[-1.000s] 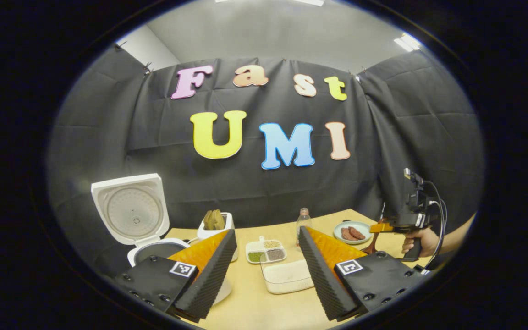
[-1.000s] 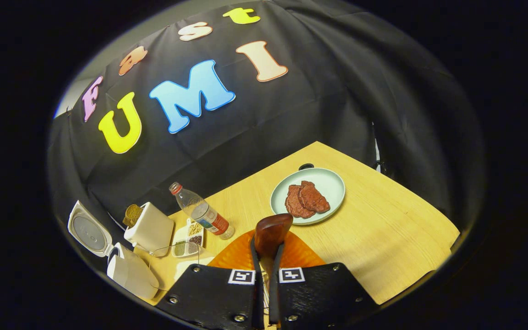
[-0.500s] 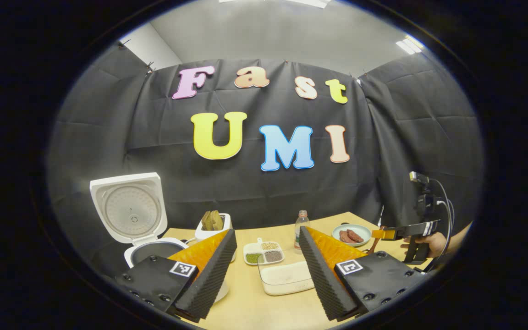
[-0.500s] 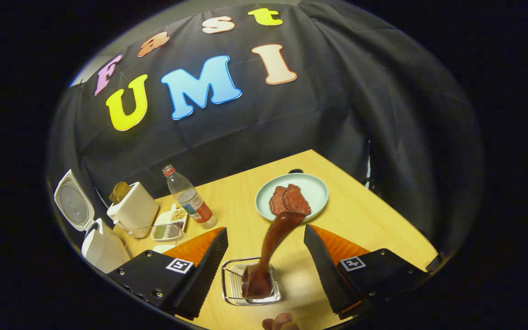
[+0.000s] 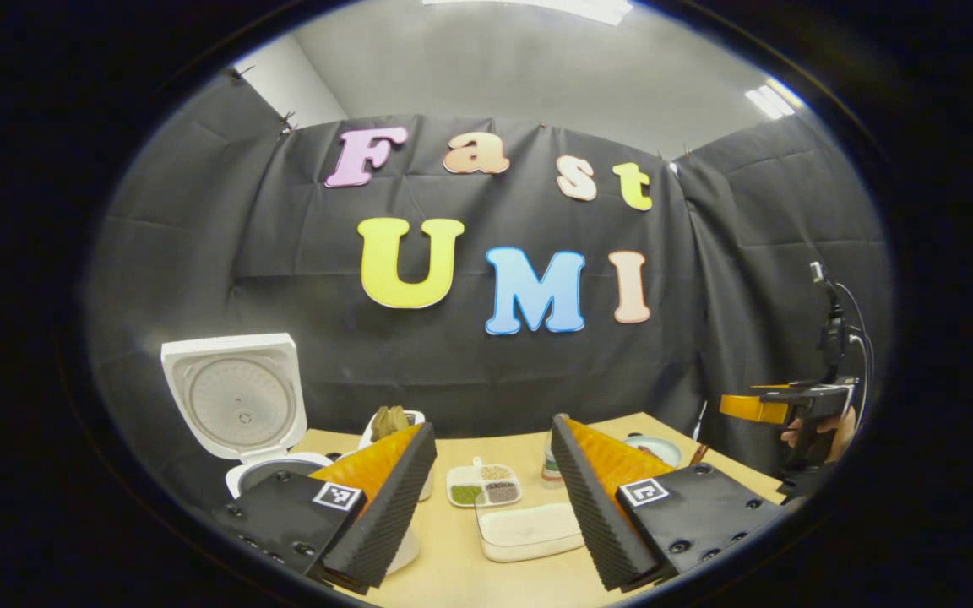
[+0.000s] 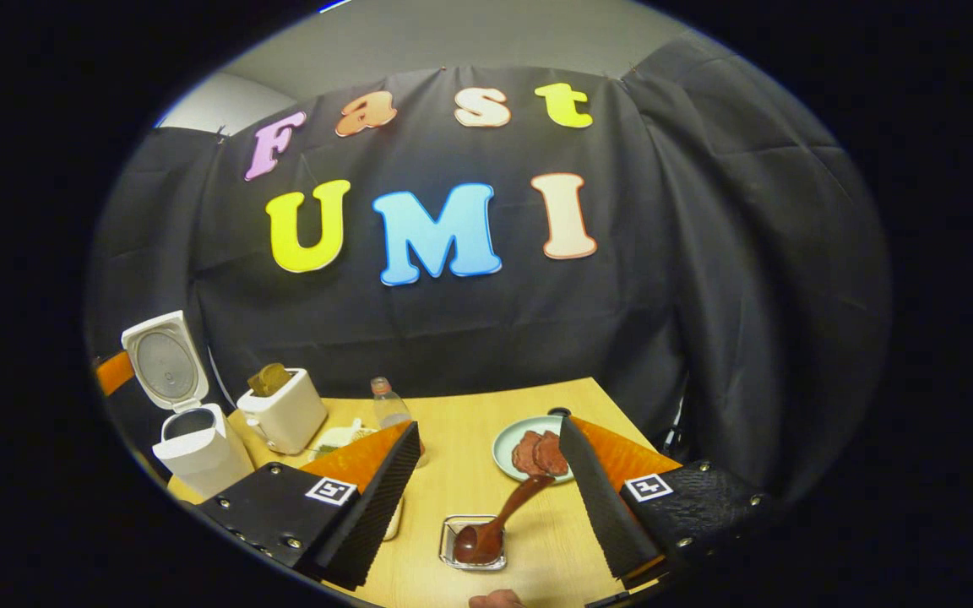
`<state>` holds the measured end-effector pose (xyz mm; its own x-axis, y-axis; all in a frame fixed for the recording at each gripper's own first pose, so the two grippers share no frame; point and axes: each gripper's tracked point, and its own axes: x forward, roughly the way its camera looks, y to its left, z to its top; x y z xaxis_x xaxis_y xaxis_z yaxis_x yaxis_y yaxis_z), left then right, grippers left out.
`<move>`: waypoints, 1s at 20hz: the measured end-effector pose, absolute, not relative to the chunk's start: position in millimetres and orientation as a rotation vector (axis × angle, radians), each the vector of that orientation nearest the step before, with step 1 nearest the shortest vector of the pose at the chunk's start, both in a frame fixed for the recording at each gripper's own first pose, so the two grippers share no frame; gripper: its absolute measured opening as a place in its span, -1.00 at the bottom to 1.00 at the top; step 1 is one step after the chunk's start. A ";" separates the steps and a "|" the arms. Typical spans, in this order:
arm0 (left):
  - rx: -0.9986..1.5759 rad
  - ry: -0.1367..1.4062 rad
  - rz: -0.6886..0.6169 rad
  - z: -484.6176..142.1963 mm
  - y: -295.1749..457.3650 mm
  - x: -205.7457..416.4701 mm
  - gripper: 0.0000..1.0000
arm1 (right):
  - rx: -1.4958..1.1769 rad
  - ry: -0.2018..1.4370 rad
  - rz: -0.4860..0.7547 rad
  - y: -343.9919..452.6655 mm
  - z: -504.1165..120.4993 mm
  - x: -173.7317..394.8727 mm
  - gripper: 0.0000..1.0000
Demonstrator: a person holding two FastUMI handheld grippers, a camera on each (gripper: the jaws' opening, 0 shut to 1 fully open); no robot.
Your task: Close the left gripper, press the button to open the rice cooker; take a wooden spoon from the chopstick holder with the right hand, scoop a spoonful of rice and pour it into the rice cooker, then put the wooden spoon back into the chopstick holder.
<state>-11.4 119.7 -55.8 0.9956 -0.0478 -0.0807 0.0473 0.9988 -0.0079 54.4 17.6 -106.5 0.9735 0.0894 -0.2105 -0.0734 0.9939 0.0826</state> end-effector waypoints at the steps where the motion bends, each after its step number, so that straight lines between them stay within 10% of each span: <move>1: -0.008 0.075 -0.030 -50.0 129.6 -9.3 0.86 | 0.084 0.199 0.102 27.7 -96.4 55.5 0.99; 20: -0.076 0.006 0.450 50.1 408.0 56.0 0.92 | 0.083 0.182 0.262 104.4 -64.1 75.2 0.99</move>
